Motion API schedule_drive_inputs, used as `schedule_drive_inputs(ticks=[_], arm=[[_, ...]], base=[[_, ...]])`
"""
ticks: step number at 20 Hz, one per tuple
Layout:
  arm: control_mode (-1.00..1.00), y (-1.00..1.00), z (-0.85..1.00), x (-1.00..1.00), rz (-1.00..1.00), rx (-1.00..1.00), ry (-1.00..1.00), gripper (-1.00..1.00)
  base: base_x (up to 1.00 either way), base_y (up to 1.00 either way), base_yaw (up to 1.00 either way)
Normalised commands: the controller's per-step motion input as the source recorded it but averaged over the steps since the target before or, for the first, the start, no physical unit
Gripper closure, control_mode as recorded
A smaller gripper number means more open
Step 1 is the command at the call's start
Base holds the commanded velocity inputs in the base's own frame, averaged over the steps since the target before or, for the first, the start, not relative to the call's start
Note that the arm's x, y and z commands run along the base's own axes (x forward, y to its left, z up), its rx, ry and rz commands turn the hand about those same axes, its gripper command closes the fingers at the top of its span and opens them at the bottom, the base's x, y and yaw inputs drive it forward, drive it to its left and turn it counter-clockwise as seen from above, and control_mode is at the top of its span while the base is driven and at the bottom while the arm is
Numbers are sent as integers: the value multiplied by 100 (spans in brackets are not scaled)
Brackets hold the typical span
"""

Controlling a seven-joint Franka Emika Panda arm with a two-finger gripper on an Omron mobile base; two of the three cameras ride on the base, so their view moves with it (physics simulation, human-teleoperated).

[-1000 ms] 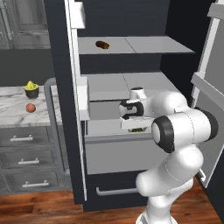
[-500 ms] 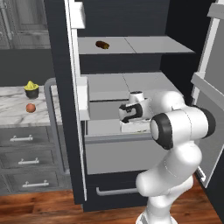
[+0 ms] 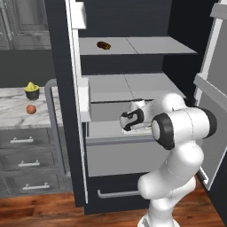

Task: Place the onion and lime inside the fridge drawer. Close the drawer after placing the vegetables.

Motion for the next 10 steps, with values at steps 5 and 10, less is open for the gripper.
schedule_drive_inputs(ticks=[5,10], arm=[[-100,0,-28,-16,2,0,0,-100],[-100,0,-8,-12,1,2,0,-100]], base=[[0,0,0],[0,0,0]])
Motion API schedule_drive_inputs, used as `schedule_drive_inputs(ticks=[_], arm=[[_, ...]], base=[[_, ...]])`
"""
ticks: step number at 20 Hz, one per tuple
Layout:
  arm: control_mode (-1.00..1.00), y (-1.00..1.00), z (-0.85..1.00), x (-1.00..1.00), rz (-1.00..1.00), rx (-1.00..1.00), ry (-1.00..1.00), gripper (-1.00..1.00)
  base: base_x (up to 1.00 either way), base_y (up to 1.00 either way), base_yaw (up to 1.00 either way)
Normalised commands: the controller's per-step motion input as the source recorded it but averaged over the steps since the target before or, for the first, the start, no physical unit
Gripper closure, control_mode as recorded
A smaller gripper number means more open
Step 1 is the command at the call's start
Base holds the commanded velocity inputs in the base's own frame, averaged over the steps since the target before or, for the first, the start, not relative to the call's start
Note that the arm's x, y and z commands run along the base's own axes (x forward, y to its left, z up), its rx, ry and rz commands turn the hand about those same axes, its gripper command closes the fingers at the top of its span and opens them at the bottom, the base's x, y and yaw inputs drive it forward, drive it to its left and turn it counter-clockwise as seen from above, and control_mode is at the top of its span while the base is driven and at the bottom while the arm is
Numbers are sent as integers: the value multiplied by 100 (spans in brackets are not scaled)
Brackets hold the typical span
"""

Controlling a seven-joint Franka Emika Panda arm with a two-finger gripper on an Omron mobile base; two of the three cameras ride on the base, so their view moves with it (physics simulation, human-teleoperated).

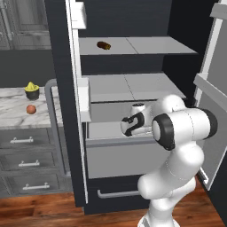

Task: Place the onion and lime inside the fridge drawer. Close the drawer after placing the vegetables.

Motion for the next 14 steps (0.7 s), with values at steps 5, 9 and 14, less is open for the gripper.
schedule_drive_inputs(ticks=[5,9,14], arm=[[-100,0,23,-10,3,0,-5,-100],[-100,1,88,0,5,0,-12,-100],[-100,1,99,-5,4,0,-17,-100]], base=[[0,0,0],[0,0,0],[0,0,0]])
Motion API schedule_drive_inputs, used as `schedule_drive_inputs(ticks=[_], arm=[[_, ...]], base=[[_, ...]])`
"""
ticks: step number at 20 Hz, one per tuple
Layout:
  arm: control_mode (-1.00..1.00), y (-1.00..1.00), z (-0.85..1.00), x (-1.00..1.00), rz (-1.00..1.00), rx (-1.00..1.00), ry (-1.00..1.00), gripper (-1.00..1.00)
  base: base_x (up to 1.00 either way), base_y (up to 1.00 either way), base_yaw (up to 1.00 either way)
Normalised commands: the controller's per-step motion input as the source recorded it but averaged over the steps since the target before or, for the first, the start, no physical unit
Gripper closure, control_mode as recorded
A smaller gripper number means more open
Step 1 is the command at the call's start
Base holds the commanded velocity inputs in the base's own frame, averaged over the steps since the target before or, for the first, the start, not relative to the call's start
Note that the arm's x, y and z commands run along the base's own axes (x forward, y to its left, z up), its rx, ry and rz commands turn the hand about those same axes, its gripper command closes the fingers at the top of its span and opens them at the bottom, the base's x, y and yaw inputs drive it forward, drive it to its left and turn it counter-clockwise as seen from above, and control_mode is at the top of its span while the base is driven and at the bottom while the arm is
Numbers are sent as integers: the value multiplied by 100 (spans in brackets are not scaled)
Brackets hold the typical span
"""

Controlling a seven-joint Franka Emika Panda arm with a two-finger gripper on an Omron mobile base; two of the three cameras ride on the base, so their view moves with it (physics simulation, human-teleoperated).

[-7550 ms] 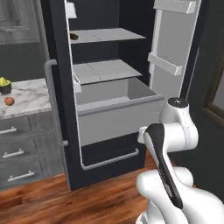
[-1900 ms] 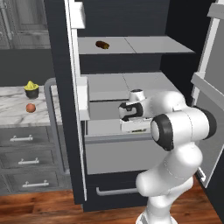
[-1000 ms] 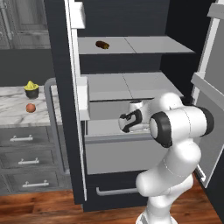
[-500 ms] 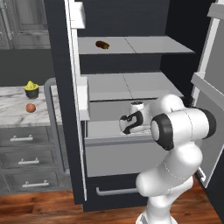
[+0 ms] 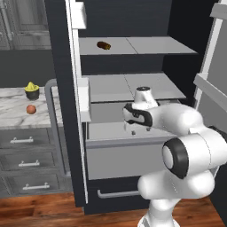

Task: Place the onion and lime inside the fridge drawer. Close the drawer after placing the vegetables.

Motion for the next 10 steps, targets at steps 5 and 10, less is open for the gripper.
schedule_drive_inputs(ticks=[5,10], arm=[[-100,5,100,-28,5,0,-27,-100],[-100,8,85,-83,0,0,-30,-100]], base=[[0,0,0],[0,0,0]])
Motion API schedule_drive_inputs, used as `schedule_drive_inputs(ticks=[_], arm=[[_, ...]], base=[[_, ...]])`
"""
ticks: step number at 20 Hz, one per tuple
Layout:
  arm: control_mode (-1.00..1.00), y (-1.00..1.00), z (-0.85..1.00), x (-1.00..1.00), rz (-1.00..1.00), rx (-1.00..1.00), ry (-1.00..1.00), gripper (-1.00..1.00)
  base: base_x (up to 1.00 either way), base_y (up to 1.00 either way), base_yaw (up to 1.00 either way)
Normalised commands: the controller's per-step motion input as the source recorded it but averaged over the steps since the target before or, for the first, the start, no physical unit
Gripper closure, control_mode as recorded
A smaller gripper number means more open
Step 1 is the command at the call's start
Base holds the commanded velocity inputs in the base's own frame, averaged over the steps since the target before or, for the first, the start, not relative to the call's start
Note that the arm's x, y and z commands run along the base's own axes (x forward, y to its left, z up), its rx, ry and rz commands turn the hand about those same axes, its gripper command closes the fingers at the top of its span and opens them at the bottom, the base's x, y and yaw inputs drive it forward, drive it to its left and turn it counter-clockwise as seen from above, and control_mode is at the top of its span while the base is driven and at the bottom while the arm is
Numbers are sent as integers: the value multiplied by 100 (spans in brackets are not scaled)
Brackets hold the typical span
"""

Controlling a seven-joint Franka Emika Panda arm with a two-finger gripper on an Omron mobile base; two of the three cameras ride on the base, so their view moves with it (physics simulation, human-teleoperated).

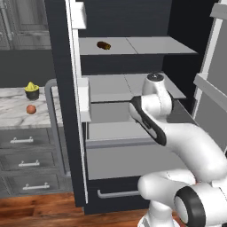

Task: Place the onion and lime inside the fridge drawer. Close the drawer after placing the vegetables.

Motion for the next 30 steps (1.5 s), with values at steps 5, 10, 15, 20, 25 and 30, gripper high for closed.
schedule_drive_inputs(ticks=[5,10,15,20,25,30], arm=[[-100,1,64,-100,0,0,-24,-100],[-100,0,24,-100,0,5,-14,-100],[-100,0,4,-99,0,8,-7,-100],[-100,1,-1,-34,-1,0,0,-100],[-100,0,-24,-33,0,0,-1,-100],[100,0,-12,-40,-1,1,-3,-100]], base=[[0,0,0],[0,0,0],[0,0,0],[0,0,0],[0,0,0],[-60,2,0]])
